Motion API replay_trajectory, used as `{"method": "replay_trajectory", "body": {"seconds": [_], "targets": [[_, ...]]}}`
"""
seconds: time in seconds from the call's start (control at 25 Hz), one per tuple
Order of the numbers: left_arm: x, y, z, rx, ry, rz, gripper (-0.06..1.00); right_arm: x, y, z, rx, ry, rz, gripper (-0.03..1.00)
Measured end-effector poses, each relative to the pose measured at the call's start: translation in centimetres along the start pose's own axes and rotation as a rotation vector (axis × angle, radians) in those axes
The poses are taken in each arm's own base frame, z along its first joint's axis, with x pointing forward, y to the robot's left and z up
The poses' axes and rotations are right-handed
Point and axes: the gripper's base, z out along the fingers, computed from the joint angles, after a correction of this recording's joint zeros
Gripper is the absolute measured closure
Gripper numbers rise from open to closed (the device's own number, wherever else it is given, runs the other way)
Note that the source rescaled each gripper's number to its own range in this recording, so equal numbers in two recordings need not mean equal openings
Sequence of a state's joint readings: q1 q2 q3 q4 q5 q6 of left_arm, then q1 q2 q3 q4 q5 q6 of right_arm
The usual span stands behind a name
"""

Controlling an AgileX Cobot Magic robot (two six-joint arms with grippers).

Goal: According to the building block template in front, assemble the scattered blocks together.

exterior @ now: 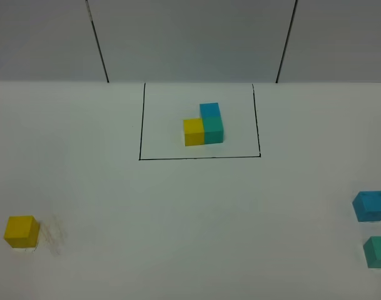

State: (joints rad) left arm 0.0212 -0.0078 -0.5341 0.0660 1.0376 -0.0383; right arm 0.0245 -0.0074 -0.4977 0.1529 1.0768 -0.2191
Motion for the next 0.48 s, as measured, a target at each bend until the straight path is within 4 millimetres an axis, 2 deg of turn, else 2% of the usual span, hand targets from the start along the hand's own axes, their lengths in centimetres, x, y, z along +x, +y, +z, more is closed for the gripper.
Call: {"method": "replay_trajectory", "body": {"seconds": [0.48], "targets": [[0.00,0.00,0.00,0.000,0.000,-0.001,0.19,0.00,0.00,0.00,0.000,0.000,0.000,0.97]]}}
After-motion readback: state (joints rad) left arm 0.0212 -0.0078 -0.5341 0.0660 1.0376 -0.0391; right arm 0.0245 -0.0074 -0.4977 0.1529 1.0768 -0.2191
